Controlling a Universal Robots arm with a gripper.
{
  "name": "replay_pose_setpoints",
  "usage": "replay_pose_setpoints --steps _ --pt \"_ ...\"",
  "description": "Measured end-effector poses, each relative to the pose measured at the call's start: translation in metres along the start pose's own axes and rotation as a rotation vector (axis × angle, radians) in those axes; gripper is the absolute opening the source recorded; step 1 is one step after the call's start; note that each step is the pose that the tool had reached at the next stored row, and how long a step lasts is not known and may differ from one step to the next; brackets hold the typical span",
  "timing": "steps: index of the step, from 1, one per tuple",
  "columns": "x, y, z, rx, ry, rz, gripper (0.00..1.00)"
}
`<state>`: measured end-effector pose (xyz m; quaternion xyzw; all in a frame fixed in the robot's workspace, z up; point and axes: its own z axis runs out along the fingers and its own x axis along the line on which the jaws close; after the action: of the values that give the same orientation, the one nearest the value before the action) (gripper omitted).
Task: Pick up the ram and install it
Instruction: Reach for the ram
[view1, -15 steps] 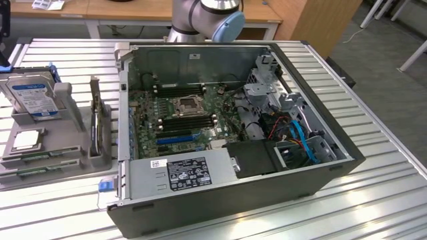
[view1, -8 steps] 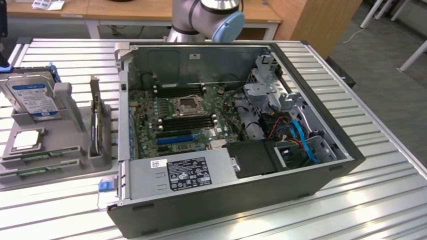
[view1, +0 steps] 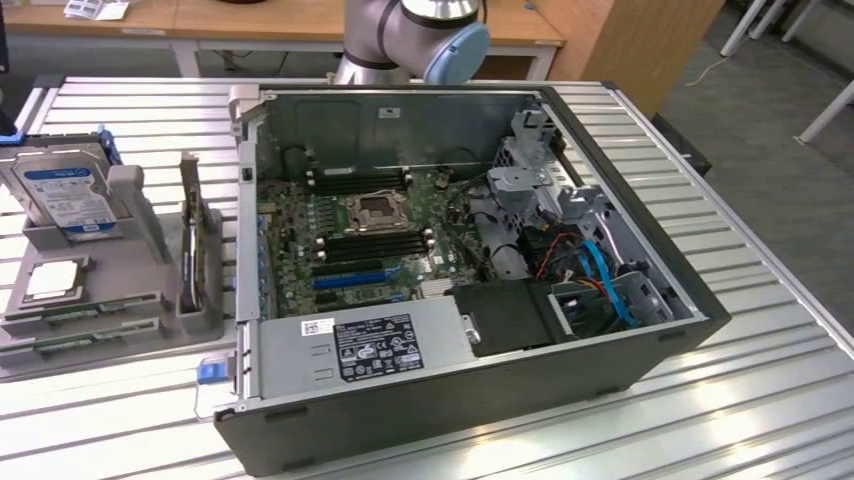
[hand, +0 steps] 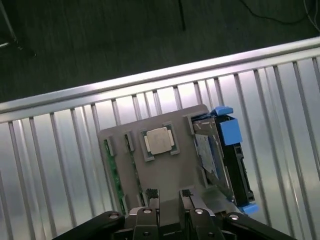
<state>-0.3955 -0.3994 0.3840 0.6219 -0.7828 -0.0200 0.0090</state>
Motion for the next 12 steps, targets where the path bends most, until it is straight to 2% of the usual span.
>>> replay_pose_setpoints --steps 12 --pt "0.0 0.0 0.0002 -0.0023 0.0093 -0.218 0.29"
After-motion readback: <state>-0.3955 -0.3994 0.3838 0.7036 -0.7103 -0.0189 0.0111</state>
